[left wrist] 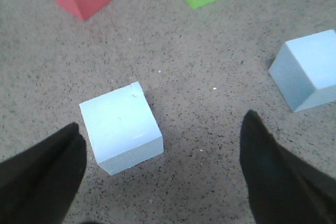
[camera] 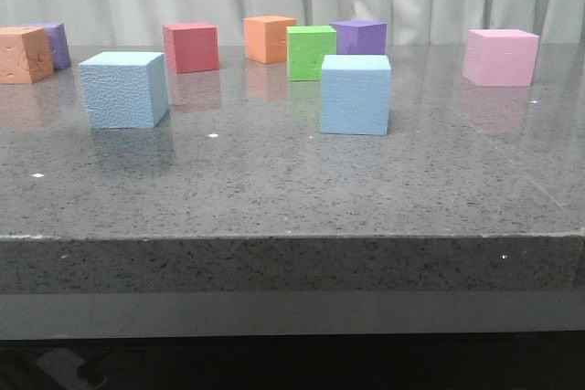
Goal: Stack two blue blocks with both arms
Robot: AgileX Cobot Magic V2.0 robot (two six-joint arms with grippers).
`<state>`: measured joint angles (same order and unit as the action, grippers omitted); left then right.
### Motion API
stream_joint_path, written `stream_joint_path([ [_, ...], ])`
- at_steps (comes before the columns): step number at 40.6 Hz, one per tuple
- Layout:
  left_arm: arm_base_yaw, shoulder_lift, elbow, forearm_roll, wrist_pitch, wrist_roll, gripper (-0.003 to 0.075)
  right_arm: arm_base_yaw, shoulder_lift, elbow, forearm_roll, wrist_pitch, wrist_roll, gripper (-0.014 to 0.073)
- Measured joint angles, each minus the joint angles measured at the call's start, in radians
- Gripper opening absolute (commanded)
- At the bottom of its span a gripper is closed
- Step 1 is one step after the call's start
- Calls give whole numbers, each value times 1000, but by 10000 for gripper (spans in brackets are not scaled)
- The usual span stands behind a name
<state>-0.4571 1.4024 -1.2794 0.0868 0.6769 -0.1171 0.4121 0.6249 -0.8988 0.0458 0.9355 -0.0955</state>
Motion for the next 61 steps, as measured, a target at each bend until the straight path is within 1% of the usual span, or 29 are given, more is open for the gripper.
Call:
stream_joint_path([
  [4,0,122,-116,77,102,-112,586,0,0,0,0,0,0,624],
  [9,0,236,-232,149,193,-174,586,0,0,0,0,0,0,624],
  [13,0,302,-299,180,240,-224,586,0,0,0,0,0,0,624],
  [18,8,365,-344,189,256,-257,586,0,0,0,0,0,0,624],
  [31,45,435,-355,151,276,-287,586,0,0,0,0,0,0,624],
  [41,45,482,-357,104,278,-292,586,0,0,0,0,0,0,624],
  [55,45,510,-359,100,272,-292,585,0,0,0,0,0,0,624],
  [59,45,510,-359,99,270,-292,547,0,0,0,0,0,0,624],
  [61,45,510,-359,99,270,-292,505,0,0,0,0,0,0,624],
])
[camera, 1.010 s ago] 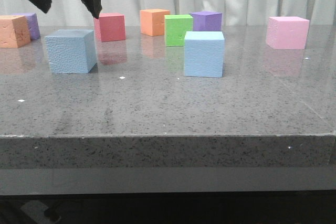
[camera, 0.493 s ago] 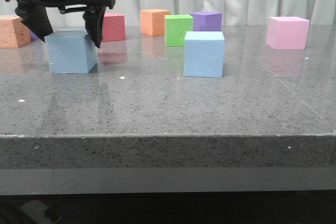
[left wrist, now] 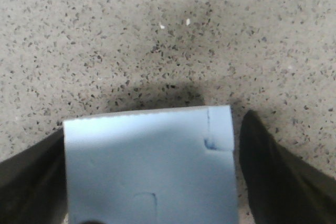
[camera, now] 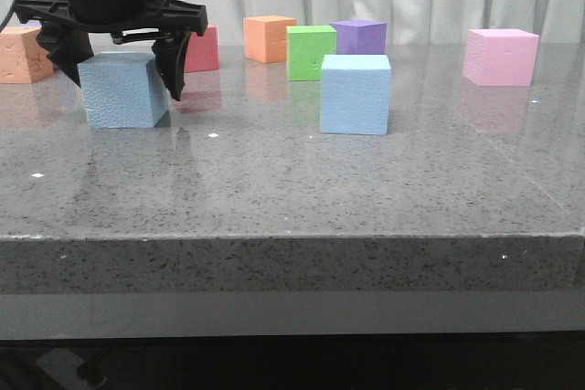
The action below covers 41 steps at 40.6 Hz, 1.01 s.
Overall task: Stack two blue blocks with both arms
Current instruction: 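Lower the left gripper onto the other light blue cube and close, then lift the cube with the left gripper and carry it over the placed cube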
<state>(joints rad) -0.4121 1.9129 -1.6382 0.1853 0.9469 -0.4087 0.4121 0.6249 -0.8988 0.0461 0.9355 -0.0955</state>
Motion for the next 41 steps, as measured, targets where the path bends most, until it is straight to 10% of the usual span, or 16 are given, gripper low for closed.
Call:
stream_joint_path([
  [23,0,0,-7,-36,-8,55,312,0,0,0,0,0,0,624],
  [41,-14,0,-329,-457,142,910,314,0,0,0,0,0,0,624],
])
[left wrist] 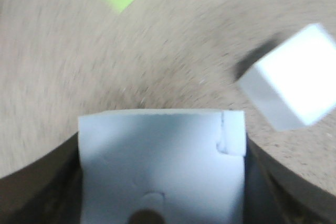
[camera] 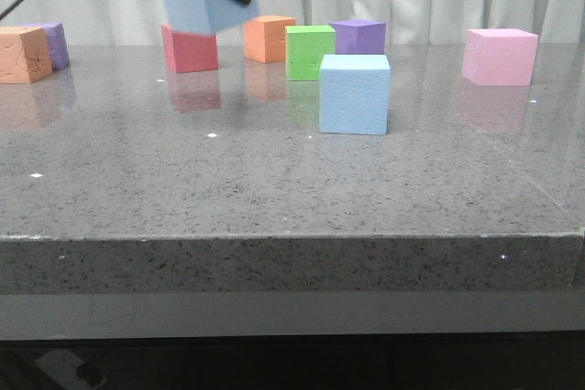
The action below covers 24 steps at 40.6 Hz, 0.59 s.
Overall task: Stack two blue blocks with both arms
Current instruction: 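Lift the cube with the left gripper and carry it over the placed cube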
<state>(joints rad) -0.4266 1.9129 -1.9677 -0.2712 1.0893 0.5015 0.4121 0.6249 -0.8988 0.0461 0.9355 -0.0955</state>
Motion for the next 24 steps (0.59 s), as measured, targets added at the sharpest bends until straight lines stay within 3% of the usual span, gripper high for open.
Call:
stream_joint_path([
  [4,-34,0,-56,-38,32,174,314,0,0,0,2,0,0,624],
  [10,-110,0,-92,-58,39,322,314,0,0,0,2,0,0,624],
  [24,-219,46,-95,-45,-16,458,314,0,0,0,2,0,0,624],
])
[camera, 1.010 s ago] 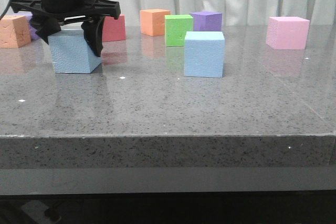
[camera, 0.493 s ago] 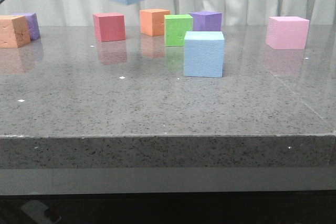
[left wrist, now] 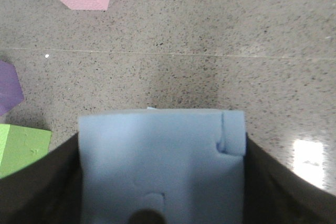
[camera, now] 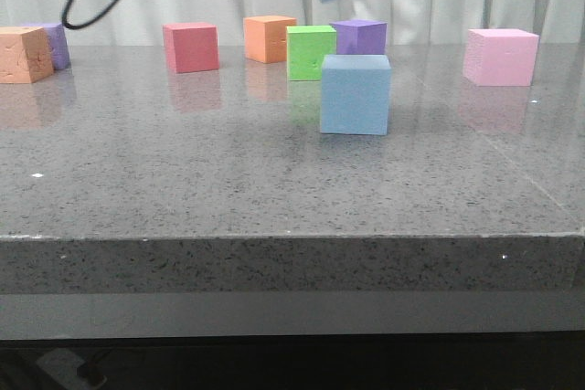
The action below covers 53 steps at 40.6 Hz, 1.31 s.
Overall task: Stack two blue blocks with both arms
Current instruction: 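Lift the cube with the left gripper and carry it over the placed cube, then lower the held cube onto the placed blue cube and open the left gripper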
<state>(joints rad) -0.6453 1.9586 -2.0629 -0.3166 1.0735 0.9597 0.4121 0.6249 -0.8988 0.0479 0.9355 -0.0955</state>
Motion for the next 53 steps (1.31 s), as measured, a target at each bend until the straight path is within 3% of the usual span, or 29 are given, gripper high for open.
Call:
stream_joint_path([
  [16,-3,80,0,17,-33,15,327,0,0,0,0,0,0,624],
  [37,-3,91,0,17,-44,17,580,0,0,0,0,0,0,624],
  [53,-3,85,0,19,-52,14,587,0,0,0,0,0,0,624],
])
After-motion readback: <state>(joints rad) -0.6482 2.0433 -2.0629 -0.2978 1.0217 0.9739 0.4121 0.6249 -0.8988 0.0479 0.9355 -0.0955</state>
